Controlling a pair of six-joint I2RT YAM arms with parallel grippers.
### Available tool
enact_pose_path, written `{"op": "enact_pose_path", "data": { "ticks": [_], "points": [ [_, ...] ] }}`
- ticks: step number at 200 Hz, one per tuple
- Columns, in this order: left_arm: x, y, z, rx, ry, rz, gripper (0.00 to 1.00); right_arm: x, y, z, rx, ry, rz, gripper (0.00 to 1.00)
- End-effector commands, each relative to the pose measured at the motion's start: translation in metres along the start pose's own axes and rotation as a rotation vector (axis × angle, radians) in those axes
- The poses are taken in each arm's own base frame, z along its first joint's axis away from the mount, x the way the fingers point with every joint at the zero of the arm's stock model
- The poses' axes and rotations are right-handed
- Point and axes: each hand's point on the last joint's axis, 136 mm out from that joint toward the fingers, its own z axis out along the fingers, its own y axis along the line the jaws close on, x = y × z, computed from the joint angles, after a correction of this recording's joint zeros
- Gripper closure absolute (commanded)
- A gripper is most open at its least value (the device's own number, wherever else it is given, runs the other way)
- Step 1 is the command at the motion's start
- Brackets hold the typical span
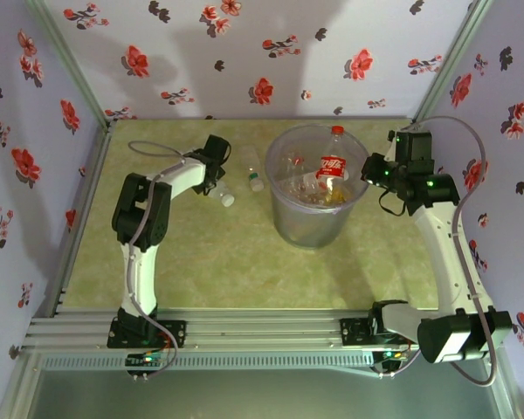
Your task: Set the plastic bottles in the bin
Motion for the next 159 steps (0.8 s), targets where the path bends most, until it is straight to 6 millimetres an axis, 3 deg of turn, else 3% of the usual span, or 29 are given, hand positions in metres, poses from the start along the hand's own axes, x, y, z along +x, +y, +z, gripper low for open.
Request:
{"op": "enact_pose_path", "data": {
  "ticks": [1,40,56,104,141,159],
  "points": [
    [-0.029,-0.002,-0.036,0.051,-0.055,-0.001,0.46,0.007,0.008,-0.002,-0.049,0.020,0.007,1.00],
    [-0.060,-0.020,-0.100,0.175,-0.138,0.100,0.52,0.017,0.022,0.006,-0.142,0.068,0.047,1.00],
    [-0.074,-0.032,-0.139,0.240,-0.178,0.140,0.58,0.020,0.025,0.008,-0.158,0.082,0.053,1.00],
    [-0.101,-0.086,-0.298,0.635,-0.413,0.292,0.69,0.029,0.026,0.013,-0.157,0.101,0.054,1.00],
    [-0.098,-0.108,-0.399,0.931,-0.605,0.335,0.73,0.032,0.026,0.018,-0.153,0.109,0.057,1.00],
    [-0.087,-0.121,-0.441,1.032,-0.716,0.403,0.72,0.030,0.027,0.017,-0.155,0.104,0.053,1.00]
  ]
}}
